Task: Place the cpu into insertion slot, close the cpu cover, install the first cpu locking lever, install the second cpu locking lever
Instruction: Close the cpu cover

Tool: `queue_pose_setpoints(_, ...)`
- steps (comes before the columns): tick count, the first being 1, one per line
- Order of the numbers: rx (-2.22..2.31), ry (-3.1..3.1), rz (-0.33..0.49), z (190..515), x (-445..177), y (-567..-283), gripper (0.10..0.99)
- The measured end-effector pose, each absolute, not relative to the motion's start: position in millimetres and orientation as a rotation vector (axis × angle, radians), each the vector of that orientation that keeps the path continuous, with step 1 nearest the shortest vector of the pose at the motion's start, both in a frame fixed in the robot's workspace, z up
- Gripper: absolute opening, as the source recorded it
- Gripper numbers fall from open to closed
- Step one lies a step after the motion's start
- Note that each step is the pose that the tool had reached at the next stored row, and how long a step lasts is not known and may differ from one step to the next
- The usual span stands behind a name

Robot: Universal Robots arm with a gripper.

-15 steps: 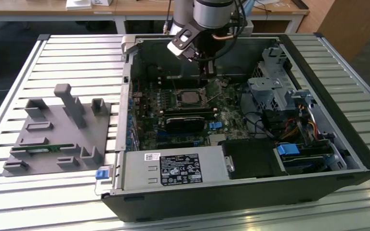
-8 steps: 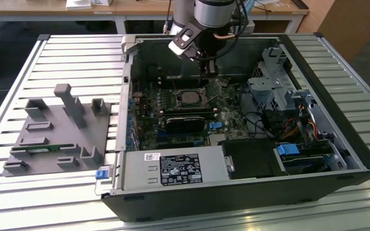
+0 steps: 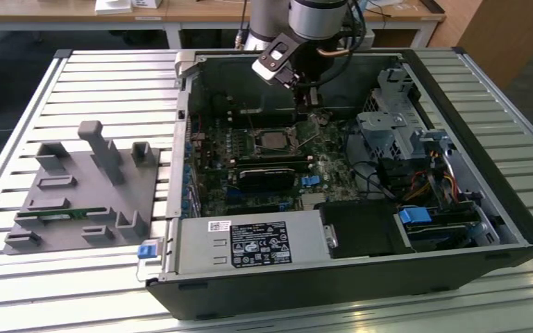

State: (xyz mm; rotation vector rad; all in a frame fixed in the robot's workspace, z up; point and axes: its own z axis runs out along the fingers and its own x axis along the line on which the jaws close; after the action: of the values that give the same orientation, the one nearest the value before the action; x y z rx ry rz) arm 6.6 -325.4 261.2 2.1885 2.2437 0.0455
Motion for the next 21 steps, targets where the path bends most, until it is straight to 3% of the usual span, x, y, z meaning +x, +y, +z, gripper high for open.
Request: queue_pose_setpoints(21, 2.189, 2.246, 0.043, 259.3, 21.8, -325.4, 0.106)
